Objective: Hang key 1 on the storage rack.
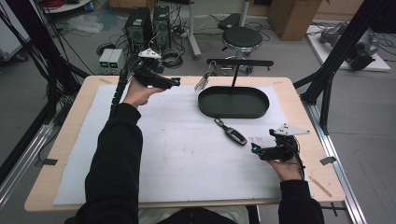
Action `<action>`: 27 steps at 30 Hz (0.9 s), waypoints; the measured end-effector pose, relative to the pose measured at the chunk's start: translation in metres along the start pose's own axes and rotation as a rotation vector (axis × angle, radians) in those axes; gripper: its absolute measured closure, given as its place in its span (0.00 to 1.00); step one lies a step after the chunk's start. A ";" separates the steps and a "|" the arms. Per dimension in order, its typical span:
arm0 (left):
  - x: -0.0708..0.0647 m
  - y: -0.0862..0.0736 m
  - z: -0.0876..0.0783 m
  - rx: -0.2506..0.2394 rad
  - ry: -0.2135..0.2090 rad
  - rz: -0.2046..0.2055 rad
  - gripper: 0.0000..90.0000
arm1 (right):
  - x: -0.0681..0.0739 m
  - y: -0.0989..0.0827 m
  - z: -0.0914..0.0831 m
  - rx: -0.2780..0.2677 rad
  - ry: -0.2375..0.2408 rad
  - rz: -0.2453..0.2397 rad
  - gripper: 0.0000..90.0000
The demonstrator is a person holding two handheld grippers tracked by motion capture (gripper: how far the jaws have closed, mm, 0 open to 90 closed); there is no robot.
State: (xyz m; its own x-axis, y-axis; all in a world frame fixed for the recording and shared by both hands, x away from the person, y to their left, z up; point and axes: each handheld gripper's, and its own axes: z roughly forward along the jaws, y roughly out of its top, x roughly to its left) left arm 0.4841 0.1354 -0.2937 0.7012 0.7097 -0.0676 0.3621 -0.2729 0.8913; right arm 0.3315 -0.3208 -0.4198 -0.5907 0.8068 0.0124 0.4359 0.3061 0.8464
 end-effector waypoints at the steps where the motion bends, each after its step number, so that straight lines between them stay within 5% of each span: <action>1: 0.001 -0.002 -0.002 0.002 0.002 -0.002 0.11 | 0.000 0.000 0.000 0.000 0.000 0.001 0.02; 15: 0.008 -0.041 -0.017 0.044 0.010 -0.017 0.11 | 0.000 0.000 0.001 0.007 -0.001 -0.001 0.02; 27: 0.006 -0.065 -0.041 0.028 0.022 -0.027 0.12 | 0.000 0.000 0.002 0.011 0.002 -0.003 0.02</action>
State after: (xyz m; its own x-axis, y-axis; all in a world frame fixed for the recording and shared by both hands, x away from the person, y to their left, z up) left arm 0.4397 0.1838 -0.3336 0.6774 0.7311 -0.0810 0.3976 -0.2713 0.8765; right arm 0.3326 -0.3196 -0.4213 -0.5936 0.8047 0.0110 0.4411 0.3139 0.8407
